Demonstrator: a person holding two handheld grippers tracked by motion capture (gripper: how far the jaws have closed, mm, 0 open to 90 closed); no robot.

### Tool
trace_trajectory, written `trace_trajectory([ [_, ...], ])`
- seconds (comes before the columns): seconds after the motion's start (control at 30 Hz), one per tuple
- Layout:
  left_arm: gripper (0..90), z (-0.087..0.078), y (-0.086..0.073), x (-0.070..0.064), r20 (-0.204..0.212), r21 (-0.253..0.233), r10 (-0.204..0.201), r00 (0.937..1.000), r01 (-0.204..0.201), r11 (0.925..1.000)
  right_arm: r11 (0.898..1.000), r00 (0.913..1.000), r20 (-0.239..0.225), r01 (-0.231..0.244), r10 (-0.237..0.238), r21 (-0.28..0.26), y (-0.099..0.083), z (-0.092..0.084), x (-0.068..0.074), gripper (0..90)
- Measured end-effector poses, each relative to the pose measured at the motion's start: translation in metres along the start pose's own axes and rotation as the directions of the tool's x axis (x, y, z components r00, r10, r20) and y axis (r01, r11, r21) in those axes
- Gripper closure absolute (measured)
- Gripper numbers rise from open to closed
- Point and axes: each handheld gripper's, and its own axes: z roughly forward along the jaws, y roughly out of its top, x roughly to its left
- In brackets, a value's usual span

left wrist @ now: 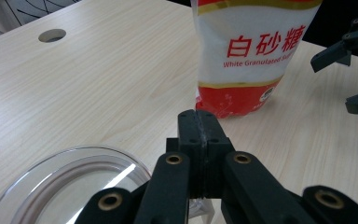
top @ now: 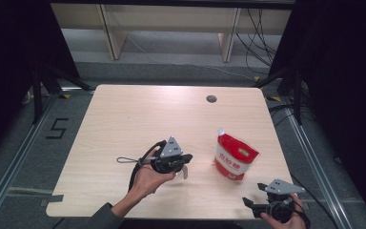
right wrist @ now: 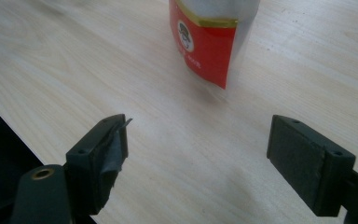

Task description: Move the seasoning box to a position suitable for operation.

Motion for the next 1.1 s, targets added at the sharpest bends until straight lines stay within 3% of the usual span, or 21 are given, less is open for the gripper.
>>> trace_trajectory([
  [0.1, 89.3, 0.003, -0.002, 0.000, 0.013, 0.020, 0.003, 0.9999, -0.003, 0.9998, 1.000, 1.0000, -0.010, 0.000, 0.000, 0.006, 0.001, 0.000, 0.001, 21.1],
  [0.17, 89.3, 0.003, -0.003, 0.000, -0.002, 0.038, 0.030, 0.9995, -0.030, 0.9988, 1.000, 0.9999, -0.009, -0.011, 0.011, 0.010, 0.001, -0.001, 0.003, 21.1],
  [0.23, 89.3, 0.004, -0.004, 0.000, 0.004, 0.027, 0.007, 1.0000, -0.007, 0.9996, 1.000, 0.9999, -0.007, -0.011, 0.011, 0.008, 0.001, -0.001, 0.003, 21.1],
  [0.27, 89.2, 0.003, -0.003, 0.002, 0.001, 0.035, 0.026, 0.9996, -0.026, 0.9990, 1.000, 0.9999, -0.006, -0.012, 0.013, 0.006, 0.001, 0.000, 0.003, 21.1],
  [0.33, 89.1, 0.003, -0.004, 0.003, -0.016, 0.043, 0.029, 0.9994, -0.028, 0.9987, 1.000, 1.0000, -0.008, 0.006, -0.006, 0.006, 0.001, 0.000, 0.002, 21.1],
  [0.53, 89.1, 0.003, -0.004, 0.004, -0.007, 0.039, 0.026, 0.9996, -0.026, 0.9989, 1.000, 0.9999, -0.010, -0.008, 0.008, 0.009, 0.000, 0.000, 0.003, 21.1],
  [0.63, 89.1, 0.001, -0.004, 0.004, -0.007, 0.050, 0.030, 0.9995, -0.030, 0.9983, 1.000, 0.9997, -0.019, 0.017, -0.017, 0.002, 0.000, 0.001, 0.001, 21.1],
  [0.73, 89.1, 0.001, -0.004, 0.002, 0.006, 0.048, 0.015, 0.9999, -0.015, 0.9987, 1.000, 0.9998, -0.016, -0.010, 0.010, 0.011, 0.000, 0.001, 0.004, 21.1],
  [0.8, 89.0, -0.001, -0.002, 0.002, 0.021, 0.070, 0.046, 0.9987, -0.047, 0.9964, 1.000, 0.9998, -0.015, -0.013, 0.013, 0.011, 0.000, 0.001, 0.004, 21.1],
  [0.83, 89.0, 0.000, -0.003, 0.001, 0.015, 0.068, 0.038, 0.9992, -0.039, 0.9969, 1.000, 0.9998, -0.014, -0.013, 0.014, 0.012, 0.000, 0.001, 0.004, 21.1],
  [0.9, 88.5, -0.001, -0.001, 0.001, 0.017, 0.086, 0.062, 0.9980, -0.063, 0.9943, 0.999, 0.9993, -0.024, -0.027, 0.028, 0.020, 0.000, 0.000, 0.006, 21.1],
  [0.93, 88.5, -0.002, -0.001, -0.001, 0.017, 0.085, 0.055, 0.9983, -0.056, 0.9948, 1.000, 0.9999, -0.015, -0.009, 0.009, 0.011, 0.000, 0.001, 0.005, 21.2],
  [0.97, 88.5, -0.003, 0.000, 0.000, 0.027, 0.100, 0.077, 0.9967, -0.079, 0.9918, 1.000, 0.9998, -0.015, -0.010, 0.010, 0.010, 0.000, 0.001, 0.005, 21.2],
  [1.1, 88.7, -0.006, 0.002, -0.003, 0.044, 0.136, 0.093, 0.9947, -0.098, 0.9859, 1.000, 0.9992, -0.031, -0.025, 0.025, 0.016, 0.000, 0.001, 0.006, 21.2],
])
